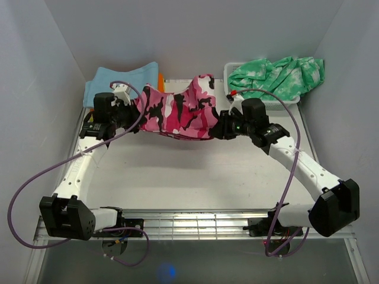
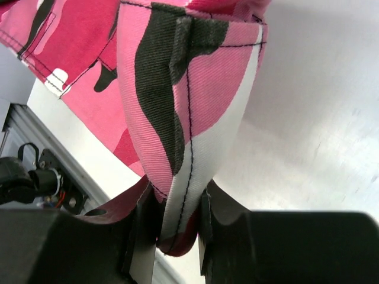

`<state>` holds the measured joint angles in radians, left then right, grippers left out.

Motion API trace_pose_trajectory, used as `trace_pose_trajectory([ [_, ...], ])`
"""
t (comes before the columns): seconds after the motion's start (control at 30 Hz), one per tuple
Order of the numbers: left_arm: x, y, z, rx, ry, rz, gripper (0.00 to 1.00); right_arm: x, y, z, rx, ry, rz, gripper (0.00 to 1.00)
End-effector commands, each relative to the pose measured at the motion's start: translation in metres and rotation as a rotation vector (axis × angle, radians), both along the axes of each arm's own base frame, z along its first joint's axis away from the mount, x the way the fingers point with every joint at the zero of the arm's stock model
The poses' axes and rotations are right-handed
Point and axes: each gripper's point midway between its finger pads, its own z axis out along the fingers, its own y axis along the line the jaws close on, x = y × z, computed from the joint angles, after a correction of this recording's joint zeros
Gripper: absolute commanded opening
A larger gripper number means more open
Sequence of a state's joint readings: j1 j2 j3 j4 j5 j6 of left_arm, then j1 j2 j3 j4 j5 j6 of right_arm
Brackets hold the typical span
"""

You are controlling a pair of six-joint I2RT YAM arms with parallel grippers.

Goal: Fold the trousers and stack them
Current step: Neatly place the folded trousers to the corner

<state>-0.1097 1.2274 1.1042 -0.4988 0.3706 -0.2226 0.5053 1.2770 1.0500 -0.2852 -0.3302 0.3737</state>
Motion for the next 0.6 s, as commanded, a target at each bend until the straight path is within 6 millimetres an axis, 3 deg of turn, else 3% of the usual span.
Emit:
trace_pose_trajectory([
  [0.0, 0.05, 0.034, 0.074, 0.086, -0.246, 0.167, 0.0, 0.047, 0.003, 0.067, -0.005, -0.299, -0.021, 0.08],
  [0.03, 0.056, 0.036, 0.08, 0.084, -0.254, 0.179, 0.0, 0.054, 0.007, 0.074, -0.006, -0.326, -0.017, 0.08],
  [0.07, 0.066, 0.037, 0.081, 0.087, -0.252, 0.186, 0.0, 0.062, 0.013, 0.097, 0.015, -0.38, -0.008, 0.08],
  [0.1, 0.074, 0.038, 0.102, 0.082, -0.299, 0.195, 0.0, 0.074, 0.02, 0.096, 0.012, -0.391, 0.0, 0.08],
  [0.13, 0.081, 0.044, 0.11, 0.088, -0.323, 0.219, 0.0, 0.082, 0.024, 0.101, 0.011, -0.413, 0.004, 0.08],
  [0.17, 0.088, 0.05, 0.118, 0.091, -0.344, 0.236, 0.0, 0.089, 0.03, 0.123, 0.037, -0.456, 0.012, 0.08],
  [0.2, 0.101, 0.055, 0.13, 0.093, -0.372, 0.252, 0.0, 0.102, 0.04, 0.116, 0.035, -0.446, 0.023, 0.08],
  [0.27, 0.118, 0.081, 0.136, 0.085, -0.371, 0.316, 0.0, 0.115, 0.055, 0.123, 0.052, -0.455, 0.044, 0.08],
  [0.3, 0.133, 0.102, 0.125, 0.076, -0.335, 0.357, 0.0, 0.132, 0.067, 0.13, 0.067, -0.463, 0.045, 0.08],
  [0.33, 0.14, 0.134, 0.138, 0.06, -0.353, 0.422, 0.0, 0.138, 0.076, 0.132, 0.081, -0.459, 0.059, 0.08],
  [0.37, 0.146, 0.148, 0.137, 0.013, -0.334, 0.442, 0.0, 0.152, 0.089, 0.112, 0.074, -0.418, 0.07, 0.08],
  [0.4, 0.16, 0.162, 0.122, -0.004, -0.297, 0.465, 0.0, 0.16, 0.097, 0.14, 0.108, -0.467, 0.069, 0.08],
  [0.43, 0.165, 0.19, 0.134, -0.015, -0.323, 0.511, 0.0, 0.167, 0.105, 0.14, 0.119, -0.461, 0.074, 0.08],
  [0.47, 0.17, 0.199, 0.137, -0.037, -0.338, 0.503, 0.0, 0.171, 0.114, 0.144, 0.138, -0.457, 0.079, 0.08],
  [0.5, 0.176, 0.207, 0.138, -0.049, -0.348, 0.505, 0.0, 0.185, 0.128, 0.122, 0.127, -0.424, 0.089, 0.08],
  [0.53, 0.183, 0.222, 0.13, -0.046, -0.342, 0.523, 0.0, 0.191, 0.136, 0.147, 0.16, -0.478, 0.091, 0.08],
  [0.57, 0.189, 0.23, 0.139, -0.04, -0.385, 0.522, 0.0, 0.192, 0.147, 0.149, 0.168, -0.49, 0.103, 0.08],
])
